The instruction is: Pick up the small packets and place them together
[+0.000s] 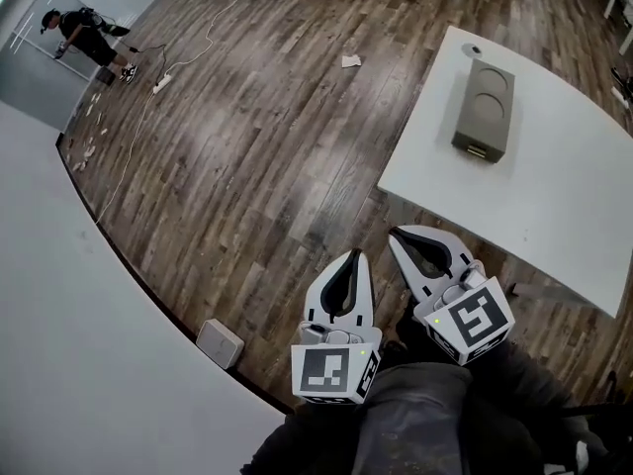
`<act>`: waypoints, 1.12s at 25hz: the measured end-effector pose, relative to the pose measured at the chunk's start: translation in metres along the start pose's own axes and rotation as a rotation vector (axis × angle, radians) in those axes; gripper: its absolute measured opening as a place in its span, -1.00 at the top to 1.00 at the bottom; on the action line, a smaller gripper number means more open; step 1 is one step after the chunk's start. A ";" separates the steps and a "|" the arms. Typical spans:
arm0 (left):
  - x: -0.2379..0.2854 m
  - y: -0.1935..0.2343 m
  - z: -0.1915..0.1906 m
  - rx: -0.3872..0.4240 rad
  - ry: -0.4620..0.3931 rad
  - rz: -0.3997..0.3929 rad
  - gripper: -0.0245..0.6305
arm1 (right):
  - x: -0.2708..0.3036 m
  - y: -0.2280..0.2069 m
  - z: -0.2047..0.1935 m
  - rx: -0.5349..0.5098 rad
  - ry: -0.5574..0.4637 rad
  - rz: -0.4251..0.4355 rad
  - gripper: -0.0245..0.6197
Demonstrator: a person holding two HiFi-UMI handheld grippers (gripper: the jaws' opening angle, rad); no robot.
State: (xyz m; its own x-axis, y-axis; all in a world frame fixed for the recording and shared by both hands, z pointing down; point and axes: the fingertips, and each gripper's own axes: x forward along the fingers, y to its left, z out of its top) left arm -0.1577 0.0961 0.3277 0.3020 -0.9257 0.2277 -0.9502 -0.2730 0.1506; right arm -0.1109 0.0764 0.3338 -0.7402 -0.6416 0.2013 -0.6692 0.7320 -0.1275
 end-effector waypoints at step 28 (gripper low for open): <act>0.188 -0.119 0.057 0.190 0.050 -0.850 0.92 | -0.041 -0.189 0.049 0.070 -0.118 -0.822 0.91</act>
State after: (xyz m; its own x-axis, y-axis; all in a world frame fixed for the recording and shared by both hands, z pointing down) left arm 0.0077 -0.0607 0.2979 0.9132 -0.3774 0.1540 -0.3970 -0.9091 0.1263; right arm 0.0425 -0.0465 0.3016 -0.0133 -0.9880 0.1539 -0.9989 0.0063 -0.0455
